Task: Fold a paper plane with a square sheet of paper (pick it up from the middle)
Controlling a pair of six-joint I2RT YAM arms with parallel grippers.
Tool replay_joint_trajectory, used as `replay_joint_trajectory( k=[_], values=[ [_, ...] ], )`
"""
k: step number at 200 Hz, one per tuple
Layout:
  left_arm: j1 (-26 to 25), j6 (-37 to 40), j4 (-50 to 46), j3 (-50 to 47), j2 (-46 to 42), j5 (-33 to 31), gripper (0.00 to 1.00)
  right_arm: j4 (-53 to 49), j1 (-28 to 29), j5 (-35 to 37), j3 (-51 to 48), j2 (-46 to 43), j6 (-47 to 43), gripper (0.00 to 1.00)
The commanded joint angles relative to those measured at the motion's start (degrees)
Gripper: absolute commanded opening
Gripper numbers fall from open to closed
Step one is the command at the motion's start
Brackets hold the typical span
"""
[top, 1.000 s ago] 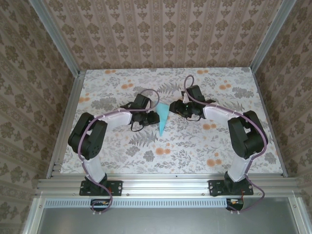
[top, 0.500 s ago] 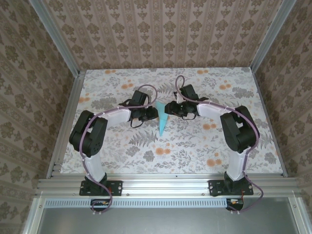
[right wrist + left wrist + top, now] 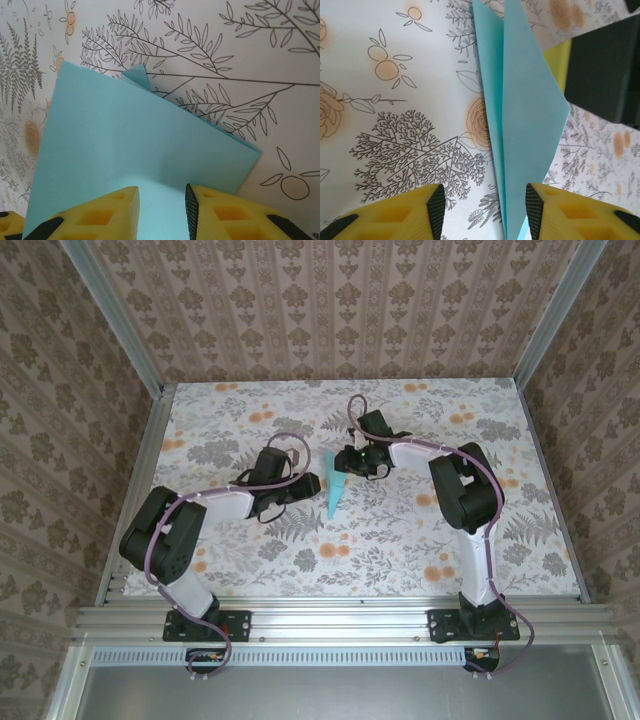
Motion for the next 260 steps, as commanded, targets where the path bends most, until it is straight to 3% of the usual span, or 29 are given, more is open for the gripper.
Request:
replay_joint_trajectory(
  k=[1, 78, 154, 195, 223, 260],
  values=[
    [-1.0, -2.2, 7.2, -1.4, -0.2, 1.9, 0.52, -1.7, 0.0, 1.6, 1.2, 0.9, 1.3, 0.31],
    [-5.7, 1.2, 3.1, 2.5, 4.4, -1.7, 0.53, -1.8, 0.0, 2.1, 0.5, 1.2, 3.0, 0.29],
    [-8.4, 1.6, -6.1, 7.3, 7.4, -12.1, 0.23, -2.6, 0.1, 3.0, 0.1, 1.1, 4.2, 0.26],
    [-9.7, 3.4, -10.4, 8.8, 7.9, -17.8, 0.12, -4.2, 0.0, 3.8, -0.1, 0.5, 6.7, 0.23],
    [-9.8, 8.2, -11.9, 10.2, 8.1, -18.4, 0.06, -5.2, 0.0, 2.9, -2.0, -1.4, 10.6, 0.23],
    [-8.9, 23.3, -13.8, 12.9, 8.2, -13.3, 0.04, -2.5, -0.2, -0.5, -5.6, -7.6, 13.6, 0.24]
  ],
)
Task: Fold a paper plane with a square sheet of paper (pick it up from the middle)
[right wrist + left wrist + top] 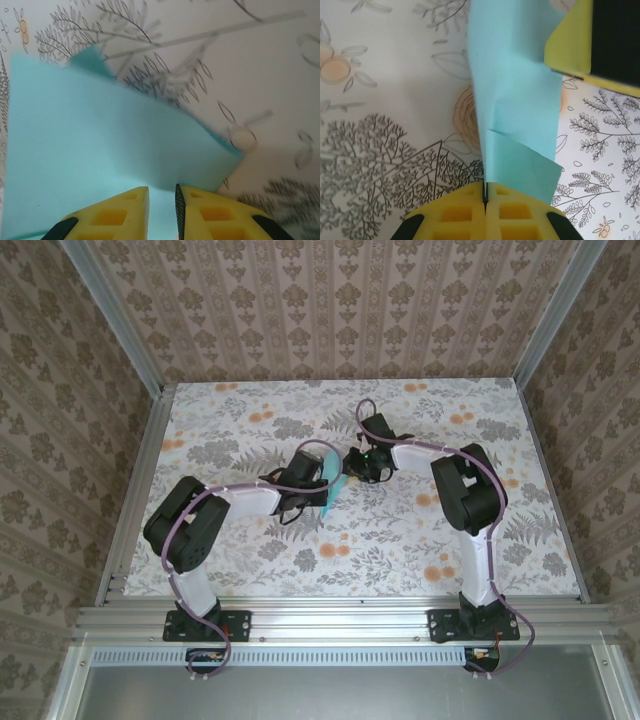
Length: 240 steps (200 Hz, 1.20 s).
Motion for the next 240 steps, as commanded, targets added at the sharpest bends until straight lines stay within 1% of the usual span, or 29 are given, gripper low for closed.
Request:
replay_joint_trajectory(
  k=[1, 29, 45, 60, 81, 87, 102, 124, 145, 188, 214, 240],
  values=[
    [0.8, 12.9, -2.2, 2.5, 0.7, 2.9, 0.04, -1.0, -0.2, -2.2, -2.0, -5.5, 3.1, 0.24],
    [2.2, 23.0, -4.8, 4.3, 1.0, 11.0, 0.04, -1.0, -2.1, 0.6, -2.5, -9.9, 0.1, 0.28],
    [2.9, 27.5, -6.5, 5.3, 1.1, 15.6, 0.04, -0.6, -3.0, -1.2, -2.3, -10.8, -2.3, 0.28],
    [3.3, 31.0, -7.7, 5.8, 0.8, 19.6, 0.04, -3.0, -3.1, -2.4, -1.2, -10.8, -6.1, 0.27],
    [4.4, 34.5, -8.2, 5.2, -0.8, 25.2, 0.03, -5.8, -3.4, -1.8, -1.4, -12.4, -10.3, 0.27],
    [4.8, 35.4, -8.6, 5.0, -1.2, 28.3, 0.03, -5.9, -3.6, -1.8, -1.9, -13.1, -10.8, 0.27],
    [6.1, 35.9, -9.2, 4.0, -2.3, 31.1, 0.02, -6.0, -4.2, -2.5, -3.1, -14.7, -11.9, 0.27],
    [7.2, 36.0, -10.4, 3.4, -2.2, 29.1, 0.0, -5.0, -4.2, -5.4, -5.3, -16.1, -13.9, 0.27],
    [7.7, 34.9, -11.6, 5.1, 0.8, 27.1, 0.0, -3.2, -4.1, -8.3, -6.8, -15.6, -15.4, 0.25],
    [7.7, 33.6, -11.3, 7.1, 3.4, 22.8, 0.0, -2.7, -3.8, -10.5, -6.3, -10.5, -16.5, 0.21],
    [7.7, 32.8, -11.6, 7.6, 4.1, 20.0, 0.0, -2.7, -3.8, -11.2, -5.1, -7.2, -16.3, 0.2],
    [7.5, 32.0, -11.3, 7.9, 4.5, 18.5, 0.0, -3.3, -3.7, -12.2, -3.6, -4.5, -16.7, 0.2]
  ],
)
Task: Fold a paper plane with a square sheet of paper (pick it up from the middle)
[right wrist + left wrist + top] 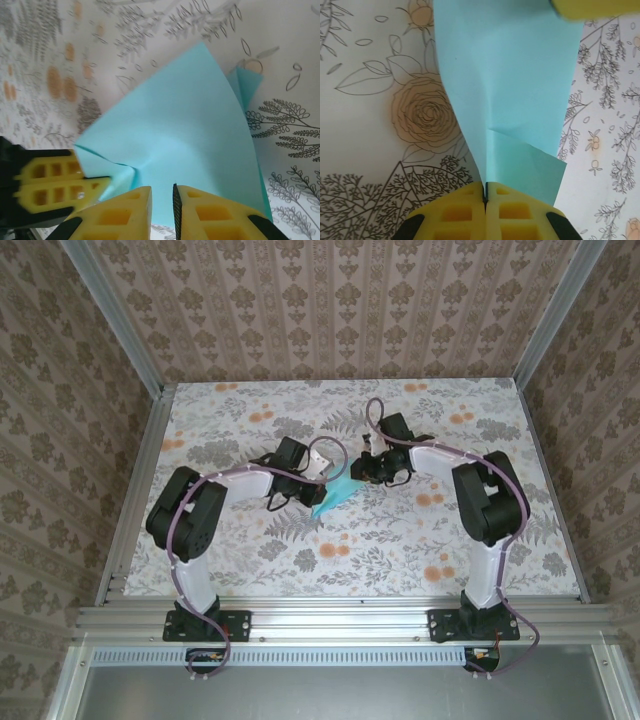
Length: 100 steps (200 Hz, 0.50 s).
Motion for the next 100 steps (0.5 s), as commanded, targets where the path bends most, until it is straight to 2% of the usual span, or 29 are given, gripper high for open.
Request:
replay_joint_trajectory(
  k=[1, 70, 100],
  values=[
    [0.0, -0.6, -1.1, 1.8, 1.0, -2.5, 0.0, -0.5, 0.3, -2.6, 2.6, 2.4, -1.4, 0.2],
    [-1.7, 0.4, -1.7, 3.2, 2.7, -4.2, 0.01, 2.1, 0.5, -5.4, 4.6, 7.0, 0.1, 0.2],
    [-1.8, -1.6, 0.5, 2.2, 2.0, -4.3, 0.07, 2.4, 0.5, -1.8, 5.0, 8.8, 2.3, 0.19]
  ],
)
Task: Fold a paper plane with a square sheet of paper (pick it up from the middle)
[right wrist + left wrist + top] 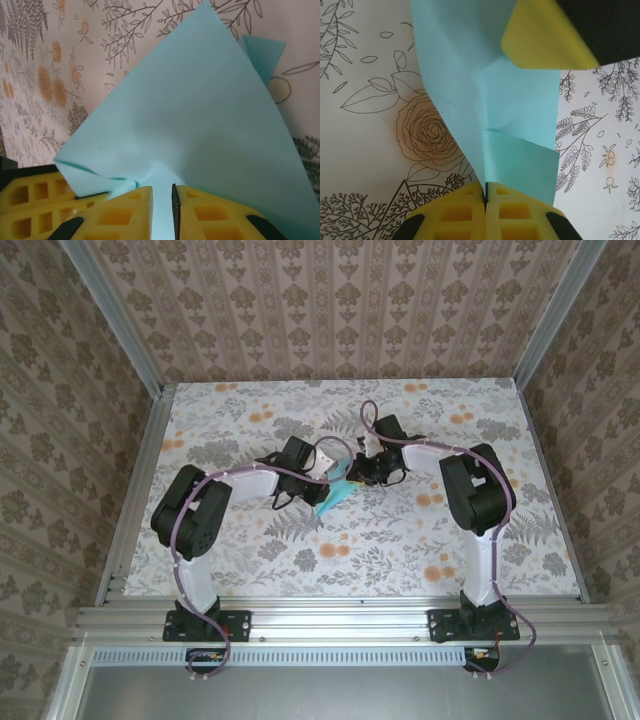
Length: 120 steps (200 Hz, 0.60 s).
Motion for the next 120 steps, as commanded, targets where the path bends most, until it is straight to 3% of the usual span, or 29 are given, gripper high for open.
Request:
replay_joint_trajectory(
  k=[1, 45, 120],
  values=[
    [-0.2, -1.6, 0.9, 0.0, 0.4, -0.6, 0.07, 0.7, 0.3, 1.9, 1.3, 2.4, 2.1, 0.18],
    [-0.2, -10.3, 7.8, -4.4, -1.6, 0.2, 0.24, 2.3, 0.4, 5.0, 0.0, 4.2, 6.4, 0.16],
    [-1.1, -16.3, 13.8, -10.4, -4.3, -5.5, 0.2, 1.3, 0.4, 7.4, -0.4, 4.5, 8.5, 0.16]
  ],
)
